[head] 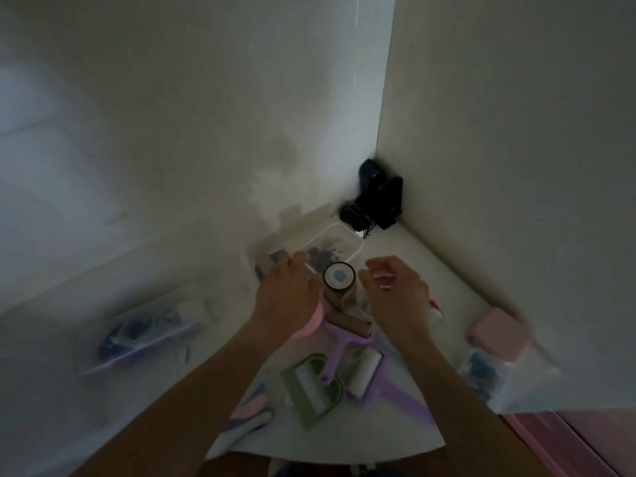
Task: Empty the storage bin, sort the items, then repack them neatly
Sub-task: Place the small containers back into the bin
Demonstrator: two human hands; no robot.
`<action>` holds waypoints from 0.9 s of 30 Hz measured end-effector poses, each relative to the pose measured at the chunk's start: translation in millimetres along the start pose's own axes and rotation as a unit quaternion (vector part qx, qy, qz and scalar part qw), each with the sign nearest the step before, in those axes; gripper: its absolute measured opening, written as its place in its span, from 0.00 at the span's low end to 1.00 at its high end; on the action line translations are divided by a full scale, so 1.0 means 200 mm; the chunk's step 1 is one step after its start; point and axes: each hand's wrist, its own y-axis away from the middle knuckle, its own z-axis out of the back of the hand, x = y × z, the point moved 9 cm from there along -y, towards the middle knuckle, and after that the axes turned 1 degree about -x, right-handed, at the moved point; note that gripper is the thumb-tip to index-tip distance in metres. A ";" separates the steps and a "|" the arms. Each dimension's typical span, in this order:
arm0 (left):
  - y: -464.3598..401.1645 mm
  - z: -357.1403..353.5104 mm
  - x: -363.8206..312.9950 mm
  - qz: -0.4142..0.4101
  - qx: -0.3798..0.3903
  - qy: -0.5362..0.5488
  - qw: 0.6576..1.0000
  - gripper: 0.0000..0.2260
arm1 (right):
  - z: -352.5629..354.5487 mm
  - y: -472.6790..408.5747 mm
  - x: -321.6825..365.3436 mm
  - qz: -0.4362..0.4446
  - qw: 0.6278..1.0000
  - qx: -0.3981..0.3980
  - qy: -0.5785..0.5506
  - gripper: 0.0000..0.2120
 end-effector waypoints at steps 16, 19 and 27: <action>-0.64 -0.86 0.38 0.324 0.201 0.159 0.910 0.18 | -0.90 -1.07 -0.58 0.033 0.917 0.299 0.262 0.27; -0.66 -0.88 0.40 0.352 0.192 0.205 0.893 0.17 | -0.95 -1.09 -0.64 0.016 0.909 0.318 0.270 0.23; -0.72 -0.51 0.27 0.314 0.079 0.291 0.900 0.14 | -0.62 -1.20 -0.35 0.043 0.962 0.176 0.203 0.13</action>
